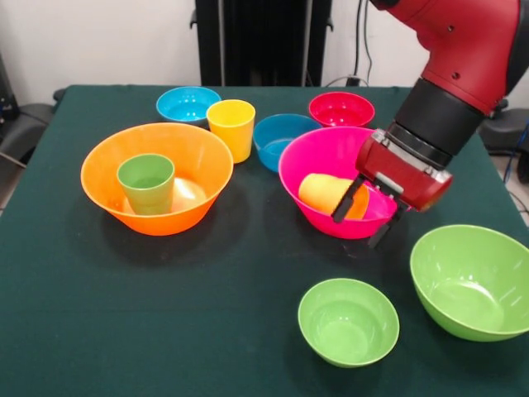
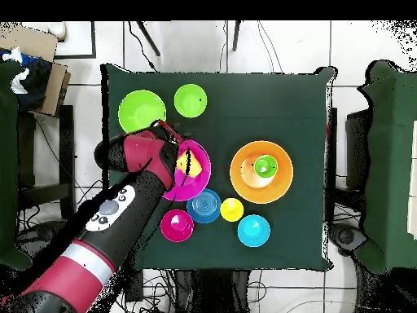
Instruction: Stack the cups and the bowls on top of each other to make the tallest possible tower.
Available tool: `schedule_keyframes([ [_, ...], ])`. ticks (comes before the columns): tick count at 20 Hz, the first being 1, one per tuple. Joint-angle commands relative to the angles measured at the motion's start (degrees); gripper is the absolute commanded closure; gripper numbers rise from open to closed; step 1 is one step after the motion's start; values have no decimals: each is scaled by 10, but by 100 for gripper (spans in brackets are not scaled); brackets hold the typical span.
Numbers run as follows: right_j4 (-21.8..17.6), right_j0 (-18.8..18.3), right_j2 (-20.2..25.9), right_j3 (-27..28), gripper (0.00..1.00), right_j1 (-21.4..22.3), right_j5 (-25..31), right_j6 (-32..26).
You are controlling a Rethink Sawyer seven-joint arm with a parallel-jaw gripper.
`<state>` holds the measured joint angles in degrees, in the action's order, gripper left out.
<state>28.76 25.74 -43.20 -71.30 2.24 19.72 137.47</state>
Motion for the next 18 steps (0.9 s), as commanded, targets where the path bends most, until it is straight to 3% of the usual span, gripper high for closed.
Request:
schedule_keyframes([
  [1, -32, 8, 98, -111, 0, 75, 31, 41],
  [5, -36, 11, 105, -137, 0, 101, 45, 30],
  [18, -28, 32, 89, -121, 0, 92, 78, 57],
])
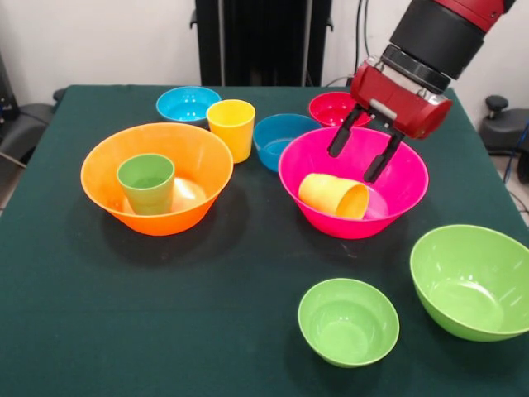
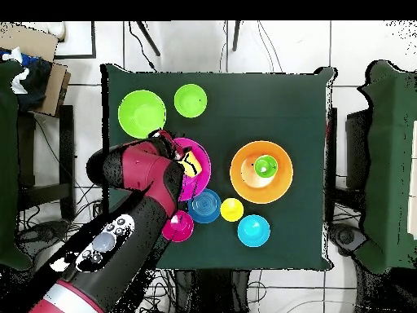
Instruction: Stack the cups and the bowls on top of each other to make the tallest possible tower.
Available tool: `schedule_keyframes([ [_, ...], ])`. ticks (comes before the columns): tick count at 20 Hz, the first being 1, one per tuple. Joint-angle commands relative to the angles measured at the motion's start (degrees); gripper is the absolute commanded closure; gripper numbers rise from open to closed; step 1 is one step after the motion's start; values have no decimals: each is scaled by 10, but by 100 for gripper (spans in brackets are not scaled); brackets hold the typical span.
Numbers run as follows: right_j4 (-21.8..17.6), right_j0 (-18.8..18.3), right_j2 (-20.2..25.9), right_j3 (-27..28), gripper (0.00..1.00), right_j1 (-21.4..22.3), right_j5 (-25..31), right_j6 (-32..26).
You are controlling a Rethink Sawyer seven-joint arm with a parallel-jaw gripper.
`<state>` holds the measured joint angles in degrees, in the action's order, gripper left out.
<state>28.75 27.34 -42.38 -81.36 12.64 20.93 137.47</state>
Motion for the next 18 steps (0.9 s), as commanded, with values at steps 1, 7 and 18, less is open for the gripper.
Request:
schedule_keyframes([
  [1, -27, 18, 81, -23, 0, -12, 64, 59],
  [7, -21, 2, 82, 2, 0, -35, 46, 59],
  [18, -21, -14, 101, 12, 0, -68, -38, 54],
])
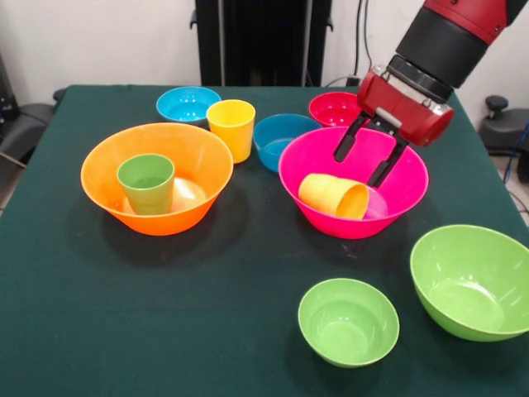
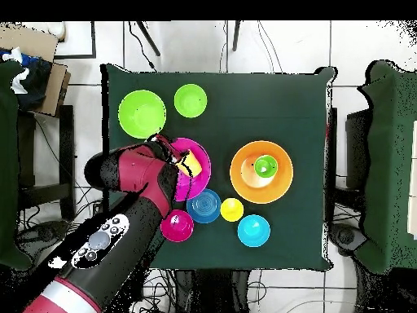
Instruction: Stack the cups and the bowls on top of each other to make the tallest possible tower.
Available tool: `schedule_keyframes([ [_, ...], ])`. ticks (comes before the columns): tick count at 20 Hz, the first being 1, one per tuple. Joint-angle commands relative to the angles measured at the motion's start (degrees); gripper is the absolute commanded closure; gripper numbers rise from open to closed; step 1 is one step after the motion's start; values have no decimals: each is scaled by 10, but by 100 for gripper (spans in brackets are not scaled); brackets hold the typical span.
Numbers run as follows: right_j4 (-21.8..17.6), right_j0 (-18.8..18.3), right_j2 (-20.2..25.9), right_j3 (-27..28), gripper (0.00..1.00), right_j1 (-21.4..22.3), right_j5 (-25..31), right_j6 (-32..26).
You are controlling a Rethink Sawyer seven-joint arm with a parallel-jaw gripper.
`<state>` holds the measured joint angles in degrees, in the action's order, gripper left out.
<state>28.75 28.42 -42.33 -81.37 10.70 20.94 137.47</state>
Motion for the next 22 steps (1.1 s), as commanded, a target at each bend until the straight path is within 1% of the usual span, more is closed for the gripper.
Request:
schedule_keyframes([
  [1, -22, -29, 104, 15, 0, -53, -51, 52],
  [6, -24, -42, 108, 35, 0, -77, -91, 48],
  [10, -16, -45, 105, 51, 0, -95, -106, 53],
  [22, -10, -47, 97, 63, 0, -102, -92, 54],
])
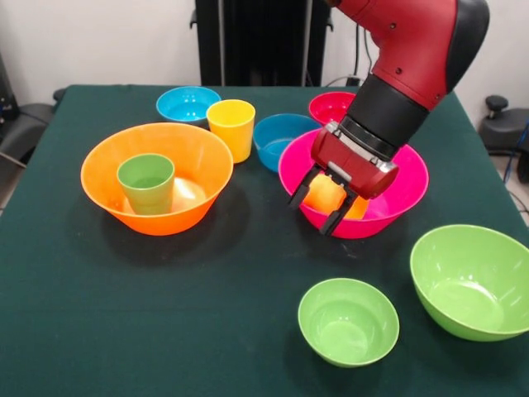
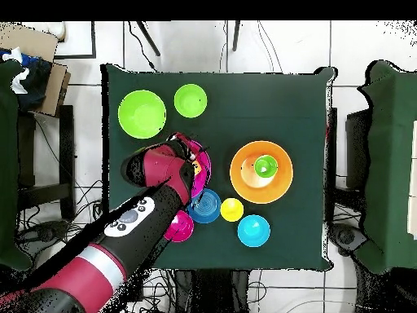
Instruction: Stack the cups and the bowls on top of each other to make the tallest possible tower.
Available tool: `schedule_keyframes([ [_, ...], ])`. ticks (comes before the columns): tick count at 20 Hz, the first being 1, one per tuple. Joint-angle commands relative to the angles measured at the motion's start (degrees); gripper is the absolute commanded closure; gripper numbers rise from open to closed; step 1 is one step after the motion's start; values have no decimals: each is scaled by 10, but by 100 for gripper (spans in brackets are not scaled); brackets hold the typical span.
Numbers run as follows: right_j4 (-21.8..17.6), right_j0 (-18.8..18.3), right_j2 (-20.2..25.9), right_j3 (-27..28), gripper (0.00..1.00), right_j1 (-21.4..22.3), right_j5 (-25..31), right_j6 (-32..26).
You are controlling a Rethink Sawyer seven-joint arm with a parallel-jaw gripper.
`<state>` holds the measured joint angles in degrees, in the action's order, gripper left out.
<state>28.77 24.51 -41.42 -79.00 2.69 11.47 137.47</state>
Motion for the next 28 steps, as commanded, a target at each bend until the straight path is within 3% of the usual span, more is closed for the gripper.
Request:
schedule_keyframes([
  [1, -10, -9, 88, 39, 0, -22, 3, 53],
  [6, -10, -9, 85, 40, 0, -18, 13, 53],
  [12, 19, 21, 54, 27, 0, -4, 89, 103],
  [20, 35, 31, 34, 43, 0, -15, 118, 127],
  [28, 41, 28, 23, 64, 0, -16, 148, 119],
])
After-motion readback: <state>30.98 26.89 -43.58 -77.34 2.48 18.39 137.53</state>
